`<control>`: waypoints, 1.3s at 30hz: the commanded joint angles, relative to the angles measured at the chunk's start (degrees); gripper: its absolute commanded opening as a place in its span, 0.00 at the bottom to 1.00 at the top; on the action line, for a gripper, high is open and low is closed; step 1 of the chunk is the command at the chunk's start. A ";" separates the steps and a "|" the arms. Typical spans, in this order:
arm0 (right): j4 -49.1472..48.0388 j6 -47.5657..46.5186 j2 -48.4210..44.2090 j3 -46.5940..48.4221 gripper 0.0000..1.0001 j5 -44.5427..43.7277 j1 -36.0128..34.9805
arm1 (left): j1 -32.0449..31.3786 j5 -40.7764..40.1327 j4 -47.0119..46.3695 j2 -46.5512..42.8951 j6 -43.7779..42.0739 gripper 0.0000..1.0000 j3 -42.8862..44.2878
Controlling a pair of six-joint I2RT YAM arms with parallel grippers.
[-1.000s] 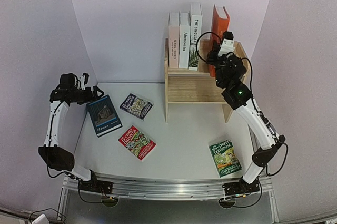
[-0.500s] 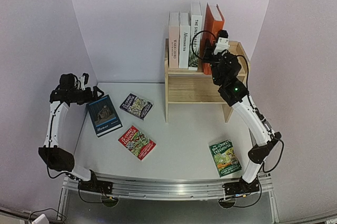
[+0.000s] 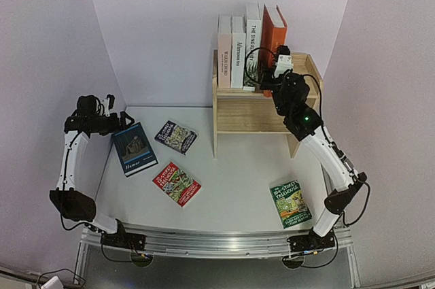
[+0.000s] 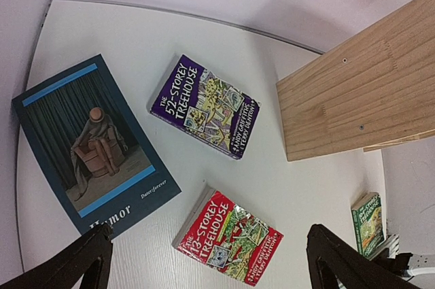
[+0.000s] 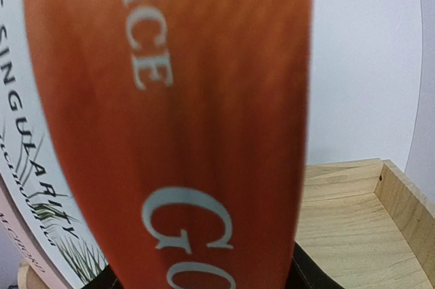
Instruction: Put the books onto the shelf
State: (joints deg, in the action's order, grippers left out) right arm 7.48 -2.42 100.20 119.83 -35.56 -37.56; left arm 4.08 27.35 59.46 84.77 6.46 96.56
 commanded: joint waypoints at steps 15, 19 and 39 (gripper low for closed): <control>11.85 3.71 -5.28 4.67 0.83 8.81 0.06 | 0.01 1.11 -2.05 -1.08 0.03 1.00 -1.18; 16.11 4.21 -5.83 6.04 0.87 13.34 0.50 | -0.02 1.39 -2.37 -1.29 0.32 1.00 -1.49; 32.48 9.62 -8.80 8.00 0.71 42.04 13.99 | -0.11 3.20 -3.05 -1.37 1.43 1.00 -2.75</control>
State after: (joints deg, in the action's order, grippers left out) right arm 39.02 5.39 89.16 123.58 -0.71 -25.91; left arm 4.08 29.65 57.94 84.77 7.55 94.05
